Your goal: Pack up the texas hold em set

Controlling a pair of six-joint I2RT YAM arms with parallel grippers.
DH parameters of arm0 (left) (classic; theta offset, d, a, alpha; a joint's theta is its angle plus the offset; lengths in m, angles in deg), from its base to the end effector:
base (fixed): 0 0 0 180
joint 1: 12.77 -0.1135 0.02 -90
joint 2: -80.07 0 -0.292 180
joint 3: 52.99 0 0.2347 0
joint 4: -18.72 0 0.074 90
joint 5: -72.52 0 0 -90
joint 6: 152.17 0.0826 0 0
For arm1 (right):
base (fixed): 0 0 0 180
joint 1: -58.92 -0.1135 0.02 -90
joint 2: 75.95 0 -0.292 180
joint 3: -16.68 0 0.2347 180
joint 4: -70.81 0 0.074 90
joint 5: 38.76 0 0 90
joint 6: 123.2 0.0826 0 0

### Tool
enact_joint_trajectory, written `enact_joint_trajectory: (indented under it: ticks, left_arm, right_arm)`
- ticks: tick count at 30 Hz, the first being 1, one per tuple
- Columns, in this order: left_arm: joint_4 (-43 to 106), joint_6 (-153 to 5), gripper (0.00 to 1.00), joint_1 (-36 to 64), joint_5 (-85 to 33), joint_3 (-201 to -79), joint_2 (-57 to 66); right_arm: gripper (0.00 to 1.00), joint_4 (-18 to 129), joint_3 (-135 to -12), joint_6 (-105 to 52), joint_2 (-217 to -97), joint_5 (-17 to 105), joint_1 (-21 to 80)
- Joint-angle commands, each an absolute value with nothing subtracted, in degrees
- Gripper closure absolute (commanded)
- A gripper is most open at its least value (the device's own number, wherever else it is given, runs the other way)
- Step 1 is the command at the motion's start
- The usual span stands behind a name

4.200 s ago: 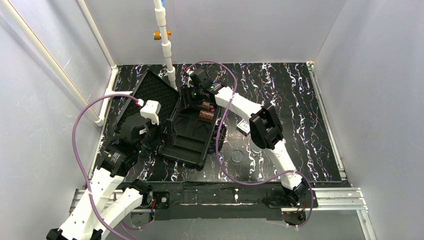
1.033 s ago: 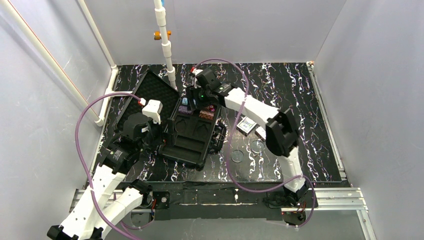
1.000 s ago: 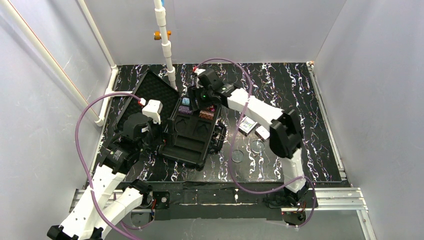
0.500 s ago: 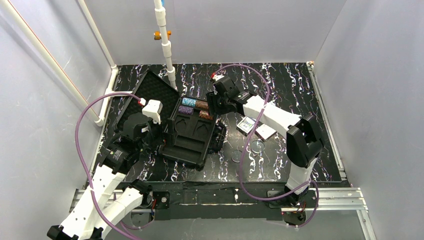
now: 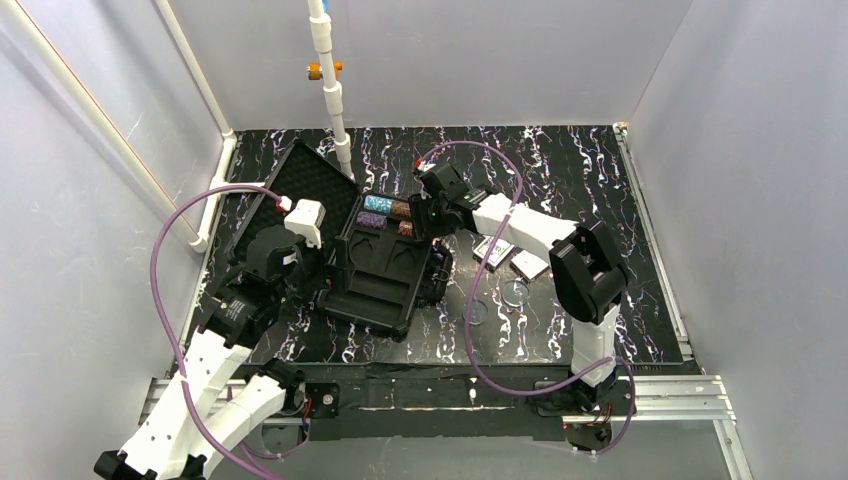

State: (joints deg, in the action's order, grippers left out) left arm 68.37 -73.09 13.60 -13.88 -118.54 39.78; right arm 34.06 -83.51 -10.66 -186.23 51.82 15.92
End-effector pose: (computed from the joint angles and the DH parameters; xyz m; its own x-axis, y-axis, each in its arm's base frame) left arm 0.1385 -0.0629 0.3379 -0.4375 0.0059 -0.8992 0.3149 0.9377 -0.1471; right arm 0.3366 0.3127 0.2321 -0.7522 -0.1773 -0.6346 -0.4207 0.8705 0.2554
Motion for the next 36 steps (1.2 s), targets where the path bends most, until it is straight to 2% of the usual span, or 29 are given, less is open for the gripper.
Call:
enact_joint_trajectory:
  ticks: [1,7,23,31,36]
  left_arm:
    - [69.0,-72.6,0.01,13.7,-14.0,-119.0,39.8]
    - [69.0,-72.6,0.01,13.7,-13.9,-119.0,39.7]
    - [69.0,-72.5,0.01,13.7,-13.5,-119.1,39.6]
    - [69.0,-72.5,0.01,13.7,-13.9,-119.2,39.4]
    - [69.0,-72.5,0.01,13.7,-13.8,-119.2,39.6]
  right_arm:
    - [0.48,38.0,-84.2,-9.8,-187.0,48.8,16.5]
    - [0.52,39.4,-85.8,-9.1,-189.1,46.8,16.5]
    - [0.55,42.4,-93.0,-6.8,-196.2,42.3,16.5]
    - [0.55,43.6,-93.5,-6.8,-197.2,41.0,16.5]
    - [0.51,41.2,-93.1,-8.8,-194.8,42.5,16.5]
